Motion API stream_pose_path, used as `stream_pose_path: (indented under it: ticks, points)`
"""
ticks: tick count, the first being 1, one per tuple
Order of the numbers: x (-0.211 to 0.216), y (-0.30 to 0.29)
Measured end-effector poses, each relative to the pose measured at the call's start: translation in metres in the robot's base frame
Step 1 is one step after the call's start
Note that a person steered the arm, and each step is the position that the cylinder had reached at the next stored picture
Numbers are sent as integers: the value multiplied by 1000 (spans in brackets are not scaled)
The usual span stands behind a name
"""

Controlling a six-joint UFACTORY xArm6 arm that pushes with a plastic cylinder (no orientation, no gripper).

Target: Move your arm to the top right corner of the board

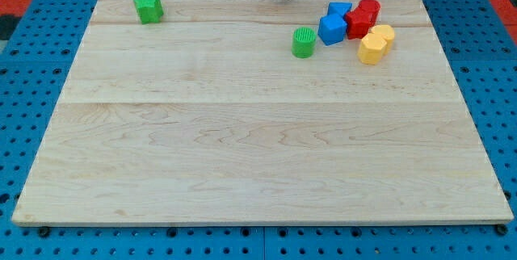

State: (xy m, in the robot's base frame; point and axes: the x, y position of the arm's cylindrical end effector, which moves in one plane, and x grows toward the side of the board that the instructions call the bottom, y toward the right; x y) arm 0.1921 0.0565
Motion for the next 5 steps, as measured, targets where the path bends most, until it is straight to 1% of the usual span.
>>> stream_pose_path:
  ticks: [1,2,4,5]
  points:
    - [1,67]
    - [0,108]
    - [0,219]
    - [7,235]
